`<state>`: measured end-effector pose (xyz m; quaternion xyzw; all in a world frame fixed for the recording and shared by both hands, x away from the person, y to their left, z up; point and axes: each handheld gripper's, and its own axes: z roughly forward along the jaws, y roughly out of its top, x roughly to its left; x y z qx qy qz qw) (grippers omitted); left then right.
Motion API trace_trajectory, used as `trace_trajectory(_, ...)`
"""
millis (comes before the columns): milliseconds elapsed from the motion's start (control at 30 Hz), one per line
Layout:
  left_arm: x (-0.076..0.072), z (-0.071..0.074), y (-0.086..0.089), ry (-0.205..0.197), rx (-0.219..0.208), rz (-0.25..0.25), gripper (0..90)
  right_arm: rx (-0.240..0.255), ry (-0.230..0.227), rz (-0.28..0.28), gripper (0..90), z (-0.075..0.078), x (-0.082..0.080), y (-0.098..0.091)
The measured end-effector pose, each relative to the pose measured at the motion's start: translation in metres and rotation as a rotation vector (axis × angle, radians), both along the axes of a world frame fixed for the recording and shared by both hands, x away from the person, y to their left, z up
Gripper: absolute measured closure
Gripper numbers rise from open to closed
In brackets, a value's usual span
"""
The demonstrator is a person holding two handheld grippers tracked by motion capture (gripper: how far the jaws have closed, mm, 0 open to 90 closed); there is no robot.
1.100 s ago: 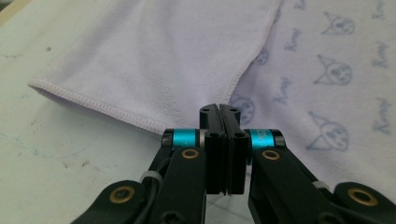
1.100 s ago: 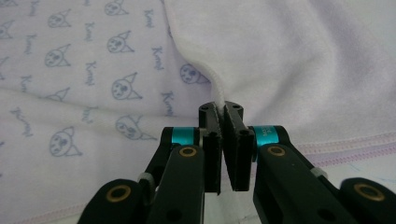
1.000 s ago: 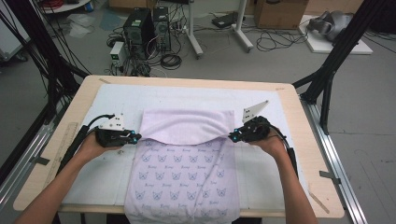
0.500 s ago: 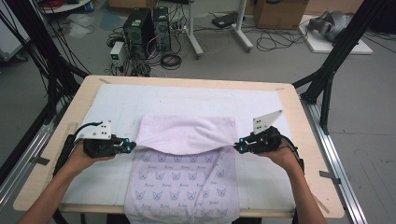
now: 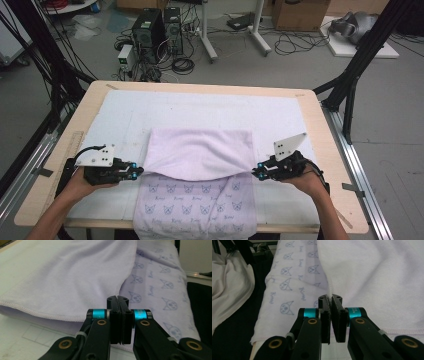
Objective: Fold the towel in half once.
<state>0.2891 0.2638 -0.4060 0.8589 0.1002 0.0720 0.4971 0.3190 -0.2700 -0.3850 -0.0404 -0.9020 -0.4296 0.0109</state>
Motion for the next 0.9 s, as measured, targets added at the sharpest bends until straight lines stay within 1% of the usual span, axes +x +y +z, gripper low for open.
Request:
trace_trajectory(33,-0.003,-0.001,0.001,0.003,-0.008,0.002,88.5,0.006,0.005,0.006,86.2,0.0,-0.002,-0.001)
trace_trajectory(100,-0.008,-0.001,0.004,0.003,-0.029,-0.01,88.5,0.008,0.002,0.021,86.2,0.0,-0.007,-0.003)
trace_trajectory(133,-0.01,-0.002,0.006,-0.002,-0.029,-0.012,88.5,0.008,0.005,0.027,86.2,0.0,-0.01,-0.003)
trace_trajectory(200,-0.014,-0.004,0.007,0.009,-0.038,-0.029,88.5,0.002,0.006,0.043,86.2,0.0,-0.016,-0.004)
trace_trajectory(267,-0.018,-0.007,0.008,0.015,-0.037,-0.035,88.5,-0.004,0.024,0.057,86.2,-0.001,-0.021,-0.005)
trace_trajectory(300,-0.02,-0.008,0.008,0.017,-0.033,-0.041,88.5,-0.004,0.021,0.056,86.2,-0.002,-0.022,-0.005)
trace_trajectory(367,-0.023,-0.01,0.008,0.017,-0.025,-0.048,88.5,-0.008,0.034,0.066,86.2,-0.005,-0.025,-0.004)
trace_trajectory(433,-0.024,-0.012,0.008,0.026,-0.03,-0.058,88.5,-0.016,0.044,0.078,86.1,-0.009,-0.029,-0.002)
trace_trajectory(467,-0.025,-0.013,0.008,0.029,-0.022,-0.062,88.5,-0.02,0.052,0.084,86.2,-0.012,-0.03,-0.001)
trace_trajectory(500,-0.025,-0.014,0.008,0.032,-0.021,-0.06,88.5,-0.023,0.05,0.09,86.1,-0.014,-0.031,-0.001)
trace_trajectory(533,-0.026,-0.016,0.007,0.034,-0.015,-0.064,88.4,-0.024,0.064,0.092,86.1,-0.017,-0.032,0.0)
trace_trajectory(600,-0.027,-0.017,0.007,0.033,-0.006,-0.066,88.5,-0.03,0.073,0.105,86.1,-0.021,-0.034,0.003)
trace_trajectory(667,-0.028,-0.017,0.007,0.024,-0.006,-0.066,88.5,-0.046,0.08,0.115,86.0,-0.024,-0.036,0.005)
trace_trajectory(700,-0.028,-0.017,0.007,0.02,0.004,-0.064,88.4,-0.051,0.082,0.117,85.9,-0.025,-0.036,0.006)
trace_trajectory(767,-0.027,-0.017,0.01,0.024,-0.005,-0.056,88.4,-0.062,0.081,0.124,85.7,-0.025,-0.036,0.008)
trace_trajectory(800,-0.026,-0.017,0.01,0.03,-0.006,-0.057,88.4,-0.07,0.073,0.126,85.6,-0.025,-0.036,0.009)
trace_trajectory(833,-0.027,-0.017,0.01,0.028,-0.003,-0.057,88.4,-0.078,0.076,0.124,85.6,-0.025,-0.036,0.009)
trace_trajectory(867,-0.027,-0.018,0.009,0.036,0.002,-0.065,88.4,-0.08,0.08,0.128,85.5,-0.026,-0.036,0.01)
trace_trajectory(900,-0.028,-0.018,0.007,0.035,0.011,-0.073,88.4,-0.083,0.08,0.129,85.6,-0.027,-0.035,0.01)
